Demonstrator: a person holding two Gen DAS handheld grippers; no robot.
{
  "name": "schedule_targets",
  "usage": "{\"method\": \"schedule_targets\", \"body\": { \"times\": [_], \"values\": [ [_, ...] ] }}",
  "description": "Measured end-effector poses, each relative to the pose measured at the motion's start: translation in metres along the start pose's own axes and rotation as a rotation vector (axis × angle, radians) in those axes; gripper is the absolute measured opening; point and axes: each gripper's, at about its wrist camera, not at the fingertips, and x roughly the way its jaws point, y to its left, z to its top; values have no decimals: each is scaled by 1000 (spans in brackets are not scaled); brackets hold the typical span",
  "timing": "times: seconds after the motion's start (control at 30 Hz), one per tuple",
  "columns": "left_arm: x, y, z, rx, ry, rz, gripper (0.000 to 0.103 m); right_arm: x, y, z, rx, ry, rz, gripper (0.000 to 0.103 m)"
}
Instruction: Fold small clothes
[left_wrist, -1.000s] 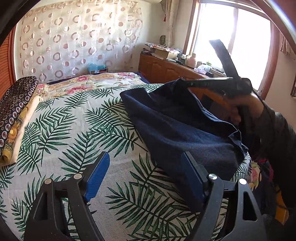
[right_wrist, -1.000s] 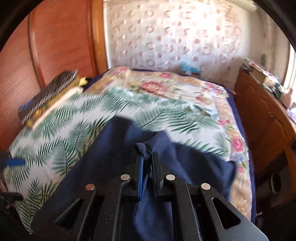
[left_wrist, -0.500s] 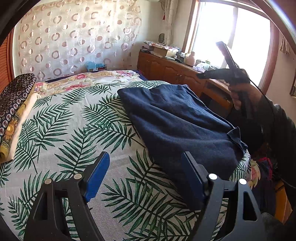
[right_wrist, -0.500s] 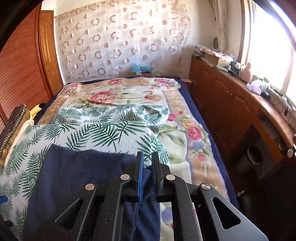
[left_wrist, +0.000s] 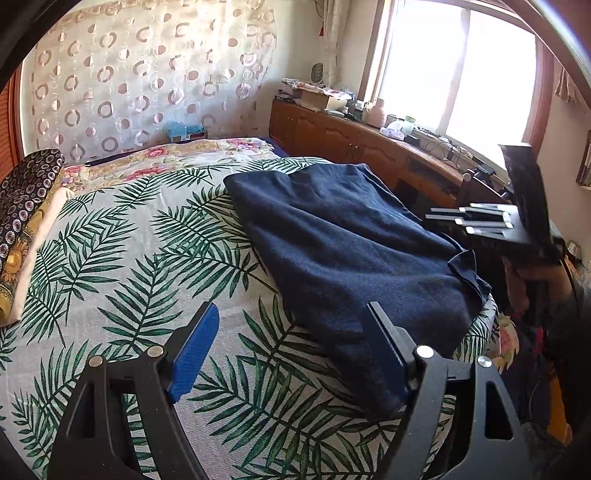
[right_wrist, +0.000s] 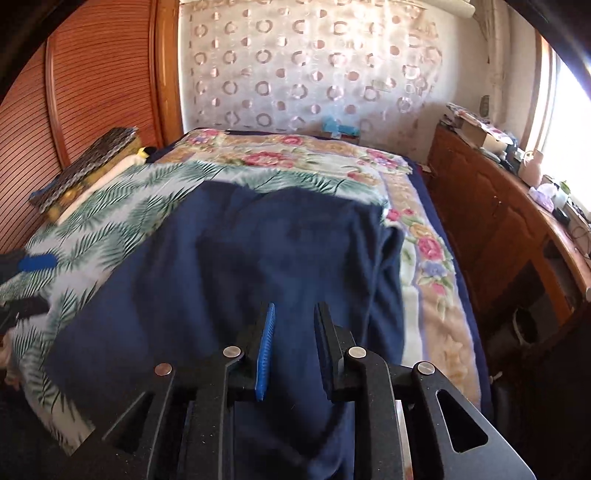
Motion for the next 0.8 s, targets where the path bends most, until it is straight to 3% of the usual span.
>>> {"method": "schedule_targets", "body": {
  "times": [0.17,0.53,0.8],
  "values": [
    [3,-6,-1,15,11,-2,80,-14,5,-26,-36,17,-10,42],
    [8,-11,-4,22,34,-13,80,-28,-5,-47,-59,91,-52,42],
    [13,-18,-3,36,44,-16,80,-48,-28,-67,11,127,-146,42]
  ]
}}
